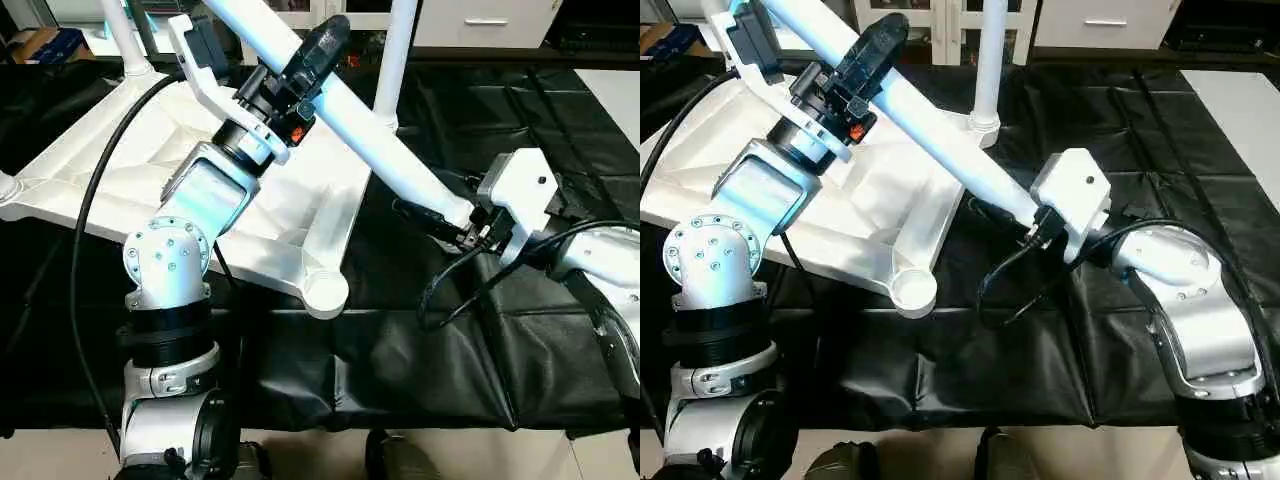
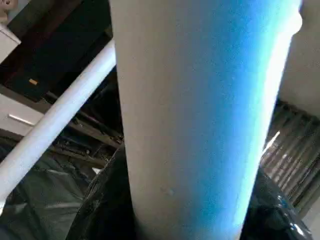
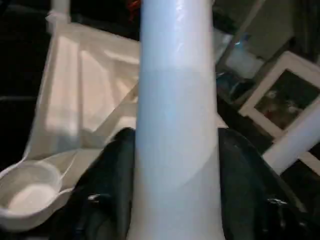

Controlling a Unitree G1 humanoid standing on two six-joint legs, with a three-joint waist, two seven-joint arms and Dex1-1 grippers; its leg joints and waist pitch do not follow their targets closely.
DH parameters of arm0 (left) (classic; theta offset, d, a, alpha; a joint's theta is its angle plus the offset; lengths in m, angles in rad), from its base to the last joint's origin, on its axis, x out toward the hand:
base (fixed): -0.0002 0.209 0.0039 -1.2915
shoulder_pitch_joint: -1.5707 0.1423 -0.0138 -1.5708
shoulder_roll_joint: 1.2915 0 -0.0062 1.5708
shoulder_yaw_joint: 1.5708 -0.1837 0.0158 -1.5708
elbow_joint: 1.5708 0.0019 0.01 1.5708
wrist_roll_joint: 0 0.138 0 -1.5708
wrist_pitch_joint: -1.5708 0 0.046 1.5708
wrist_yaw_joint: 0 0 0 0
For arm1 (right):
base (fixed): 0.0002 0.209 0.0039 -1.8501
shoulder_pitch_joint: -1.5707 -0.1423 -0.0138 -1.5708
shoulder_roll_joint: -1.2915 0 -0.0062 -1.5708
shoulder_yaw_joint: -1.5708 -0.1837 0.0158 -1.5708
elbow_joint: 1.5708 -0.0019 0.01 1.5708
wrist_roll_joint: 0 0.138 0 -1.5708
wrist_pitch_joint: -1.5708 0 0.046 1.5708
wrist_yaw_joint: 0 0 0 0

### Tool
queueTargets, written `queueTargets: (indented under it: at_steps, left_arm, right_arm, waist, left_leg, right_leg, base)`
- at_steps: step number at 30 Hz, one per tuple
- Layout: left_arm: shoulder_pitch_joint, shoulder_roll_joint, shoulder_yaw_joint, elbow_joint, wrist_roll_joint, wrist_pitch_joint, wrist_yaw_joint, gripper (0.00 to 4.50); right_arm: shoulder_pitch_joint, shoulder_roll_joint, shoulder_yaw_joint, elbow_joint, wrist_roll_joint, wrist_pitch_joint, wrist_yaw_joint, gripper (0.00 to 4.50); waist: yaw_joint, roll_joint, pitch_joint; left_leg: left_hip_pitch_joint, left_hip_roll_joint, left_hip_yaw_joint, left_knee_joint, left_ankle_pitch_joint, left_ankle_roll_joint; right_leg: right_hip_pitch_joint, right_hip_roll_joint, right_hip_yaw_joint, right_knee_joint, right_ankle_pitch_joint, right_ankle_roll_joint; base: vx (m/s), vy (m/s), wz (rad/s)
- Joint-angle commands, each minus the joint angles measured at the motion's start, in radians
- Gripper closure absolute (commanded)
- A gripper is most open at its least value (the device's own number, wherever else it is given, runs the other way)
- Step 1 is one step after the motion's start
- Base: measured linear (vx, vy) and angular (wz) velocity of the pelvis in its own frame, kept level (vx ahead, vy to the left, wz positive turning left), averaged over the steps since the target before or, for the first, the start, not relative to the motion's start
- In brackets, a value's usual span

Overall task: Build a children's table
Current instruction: Pick table leg

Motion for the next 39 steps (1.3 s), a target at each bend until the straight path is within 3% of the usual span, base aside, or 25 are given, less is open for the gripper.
queueTargets:
  at_steps: [1,2,3,7,11,12,13,16,18,20,21,25,26,28,32,39]
  left_arm:
    - [-0.019,0.024,0.009,0.005,0.045,-0.039,0.006,2.78]
    - [-0.019,0.025,0.009,0.004,0.046,-0.040,0.005,2.78]
    - [-0.022,0.030,0.016,0.000,0.048,-0.053,0.002,2.78]
    - [-0.025,0.061,0.023,0.000,0.081,-0.105,-0.017,2.78]
    - [-0.035,0.095,0.034,0.023,0.117,-0.151,-0.029,2.78]
    - [-0.044,0.099,0.047,0.035,0.118,-0.168,-0.029,2.78]
    - [-0.071,0.108,0.083,0.064,0.116,-0.207,-0.021,2.78]
    - [-0.096,0.118,0.111,0.086,0.102,-0.229,-0.019,2.78]
    - [-0.139,0.132,0.167,0.114,0.040,-0.238,-0.003,2.78]
    - [-0.160,0.139,0.197,0.125,-0.012,-0.228,0.007,2.78]
    - [-0.166,0.141,0.207,0.126,-0.033,-0.220,0.008,2.78]
    - [-0.179,0.146,0.222,0.114,-0.098,-0.184,-0.011,2.79]
    - [-0.181,0.145,0.223,0.111,-0.109,-0.178,-0.009,2.79]
    - [-0.186,0.146,0.227,0.105,-0.133,-0.163,-0.017,2.79]
    - [-0.188,0.151,0.228,0.094,-0.171,-0.138,-0.025,2.79]
    - [-0.173,0.154,0.227,0.052,-0.287,-0.087,-0.043,2.79]
  right_arm:
    - [-0.014,0.007,-0.030,0.005,0.024,-0.015,-0.025,1.86]
    - [-0.014,0.007,-0.030,0.004,0.025,-0.014,-0.024,1.73]
    - [-0.017,0.017,-0.029,-0.002,0.009,-0.039,-0.037,1.59]
    - [-0.024,0.052,-0.057,-0.014,-0.049,-0.157,-0.115,1.41]
    - [-0.037,0.082,-0.144,-0.015,-0.017,-0.180,-0.180,1.18]
    - [-0.035,0.083,-0.166,-0.023,0.005,-0.163,-0.186,1.18]
    - [0.004,0.059,-0.170,-0.051,0.041,-0.102,-0.151,1.18]
    - [0.059,0.027,-0.140,-0.076,0.031,-0.092,-0.111,1.18]
    - [0.146,0.023,-0.088,-0.130,0.036,-0.088,-0.082,1.18]
    - [0.181,0.040,-0.072,-0.158,0.047,-0.079,-0.088,1.18]
    - [0.192,0.047,-0.067,-0.165,0.049,-0.077,-0.093,1.18]
    - [0.213,0.065,-0.055,-0.185,0.053,-0.069,-0.120,1.18]
    - [0.211,0.068,-0.055,-0.186,0.053,-0.066,-0.126,1.18]
    - [0.207,0.070,-0.058,-0.191,0.055,-0.060,-0.135,1.18]
    - [0.202,0.073,-0.063,-0.195,0.046,-0.060,-0.145,1.18]
    - [0.213,0.054,-0.065,-0.194,0.025,-0.072,-0.152,1.18]
  waist:
    - [0.001,-0.017,-0.098]
    - [0.001,-0.017,-0.098]
    - [0.002,-0.010,-0.095]
    - [-0.001,-0.008,-0.095]
    - [0.000,0.000,-0.091]
    - [0.000,-0.001,-0.091]
    - [0.003,0.008,-0.087]
    - [0.008,0.010,-0.084]
    - [0.008,0.007,-0.084]
    - [0.010,0.009,-0.079]
    - [0.008,0.011,-0.071]
    - [0.005,0.013,-0.061]
    - [0.004,0.017,-0.056]
    - [0.003,0.015,-0.055]
    - [0.002,0.016,-0.053]
    - [0.000,0.014,-0.052]
  left_leg:
    - [0.006,-0.012,0.010,-0.049,-0.074,0.149]
    - [0.006,-0.012,0.010,-0.049,-0.074,0.149]
    - [0.007,-0.011,0.009,-0.050,-0.075,0.144]
    - [0.009,-0.011,0.010,-0.050,-0.073,0.135]
    - [0.013,-0.013,0.010,-0.054,-0.092,0.125]
    - [0.014,-0.012,0.010,-0.054,-0.095,0.123]
    - [0.014,-0.012,0.008,-0.056,-0.100,0.117]
    - [0.015,-0.014,0.007,-0.058,-0.108,0.113]
    - [0.011,-0.014,0.006,-0.058,-0.121,0.106]
    - [0.011,-0.014,0.006,-0.059,-0.135,0.103]
    - [0.007,-0.015,0.004,-0.062,-0.159,0.092]
    - [0.010,-0.015,0.005,-0.067,-0.191,0.071]
    - [0.010,-0.014,0.005,-0.069,-0.198,0.068]
    - [0.010,-0.015,0.004,-0.070,-0.207,0.058]
    - [0.007,-0.016,0.004,-0.071,-0.182,0.056]
    - [0.005,-0.016,0.006,-0.070,-0.118,0.073]
  right_leg:
    - [0.089,-0.011,0.010,-0.051,-0.160,-0.221]
    - [0.089,-0.011,0.010,-0.051,-0.160,-0.221]
    - [0.086,-0.013,0.011,-0.051,-0.165,-0.216]
    - [0.084,-0.011,0.011,-0.050,-0.140,-0.219]
    - [0.083,-0.008,0.010,-0.050,-0.140,-0.220]
    - [0.082,-0.008,0.010,-0.050,-0.138,-0.220]
    - [0.084,-0.008,0.010,-0.049,-0.130,-0.225]
    - [0.087,-0.007,0.010,-0.052,-0.109,-0.225]
    - [0.089,-0.011,0.011,-0.051,-0.102,-0.234]
    - [0.086,-0.012,0.010,-0.053,-0.118,-0.237]
    - [0.084,-0.015,0.009,-0.056,-0.167,-0.230]
    - [0.075,-0.014,0.010,-0.068,-0.286,-0.188]
    - [0.072,-0.015,0.010,-0.070,-0.298,-0.182]
    - [0.072,-0.014,0.009,-0.072,-0.320,-0.167]
    - [0.071,-0.015,0.011,-0.071,-0.295,-0.162]
    - [0.078,-0.014,0.013,-0.059,-0.166,-0.208]
  base:
    - [0.000,0.000,0.00]
    - [0.000,0.000,0.00]
    - [0.000,0.000,0.00]
    - [0.000,0.000,0.00]
    - [0.000,0.000,0.00]
    - [0.000,0.000,0.00]
    - [0.000,0.000,0.00]
    - [0.000,0.000,0.00]
    - [0.000,0.000,0.00]
    - [0.000,0.000,0.00]
    - [0.000,0.000,0.00]
    - [0.000,0.000,0.00]
    - [0.000,0.000,0.00]
    - [0.000,0.000,0.00]
    - [0.000,0.000,0.00]
    - [0.000,0.000,0.00]
